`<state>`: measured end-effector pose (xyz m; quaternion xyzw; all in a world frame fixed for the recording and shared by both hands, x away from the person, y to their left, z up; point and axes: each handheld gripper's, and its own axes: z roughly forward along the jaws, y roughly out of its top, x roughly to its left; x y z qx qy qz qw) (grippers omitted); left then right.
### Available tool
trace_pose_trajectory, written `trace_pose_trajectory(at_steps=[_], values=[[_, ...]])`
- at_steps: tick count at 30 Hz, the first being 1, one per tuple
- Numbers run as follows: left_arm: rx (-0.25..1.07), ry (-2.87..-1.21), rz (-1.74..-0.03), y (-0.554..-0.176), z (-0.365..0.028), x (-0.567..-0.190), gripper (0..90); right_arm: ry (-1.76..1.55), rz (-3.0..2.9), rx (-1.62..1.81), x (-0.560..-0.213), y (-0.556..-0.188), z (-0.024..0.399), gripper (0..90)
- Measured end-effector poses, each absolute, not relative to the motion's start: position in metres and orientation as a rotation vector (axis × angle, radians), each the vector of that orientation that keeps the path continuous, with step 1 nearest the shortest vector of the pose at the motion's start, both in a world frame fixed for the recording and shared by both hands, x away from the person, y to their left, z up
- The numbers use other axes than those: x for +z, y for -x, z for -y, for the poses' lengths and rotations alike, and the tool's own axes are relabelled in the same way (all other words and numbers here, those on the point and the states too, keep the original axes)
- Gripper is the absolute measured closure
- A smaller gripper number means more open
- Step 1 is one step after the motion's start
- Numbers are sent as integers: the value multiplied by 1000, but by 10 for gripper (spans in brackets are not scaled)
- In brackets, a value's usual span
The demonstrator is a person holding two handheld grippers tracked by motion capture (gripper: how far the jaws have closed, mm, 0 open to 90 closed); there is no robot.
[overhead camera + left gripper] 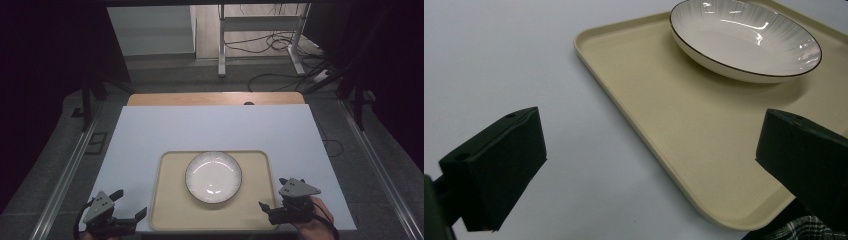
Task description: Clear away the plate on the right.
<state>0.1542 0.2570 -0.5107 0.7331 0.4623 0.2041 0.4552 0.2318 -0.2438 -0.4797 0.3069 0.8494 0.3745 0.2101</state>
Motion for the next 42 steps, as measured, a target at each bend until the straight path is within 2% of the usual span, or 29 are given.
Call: trace_pose_trajectory(at_steps=[21,42], values=[[502,-1812,-1141,-154,-257,-511,0,-960,-2293,1087,-478,-224,262,69],[502,-1813,-1142,-154,-257,-511,0,-1047,-2320,1030,-491,-209,286,30]])
